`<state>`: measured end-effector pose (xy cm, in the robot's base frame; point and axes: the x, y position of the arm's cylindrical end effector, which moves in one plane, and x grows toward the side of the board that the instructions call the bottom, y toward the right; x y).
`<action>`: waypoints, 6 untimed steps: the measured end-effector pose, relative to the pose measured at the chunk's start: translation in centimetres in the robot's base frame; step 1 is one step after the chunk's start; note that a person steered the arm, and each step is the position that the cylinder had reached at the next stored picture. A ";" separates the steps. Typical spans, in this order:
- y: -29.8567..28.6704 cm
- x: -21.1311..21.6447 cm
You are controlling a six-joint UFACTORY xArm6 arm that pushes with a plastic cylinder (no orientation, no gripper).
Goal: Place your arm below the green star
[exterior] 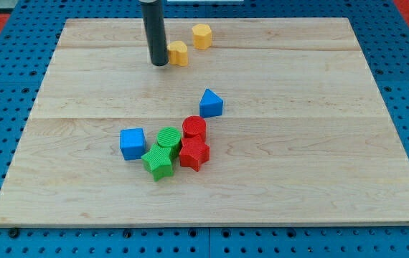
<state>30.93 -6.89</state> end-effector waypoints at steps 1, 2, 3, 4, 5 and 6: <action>5.6 -0.1; 5.8 -1.3; 8.0 2.1; 13.4 9.9; 18.4 17.5; 15.6 28.2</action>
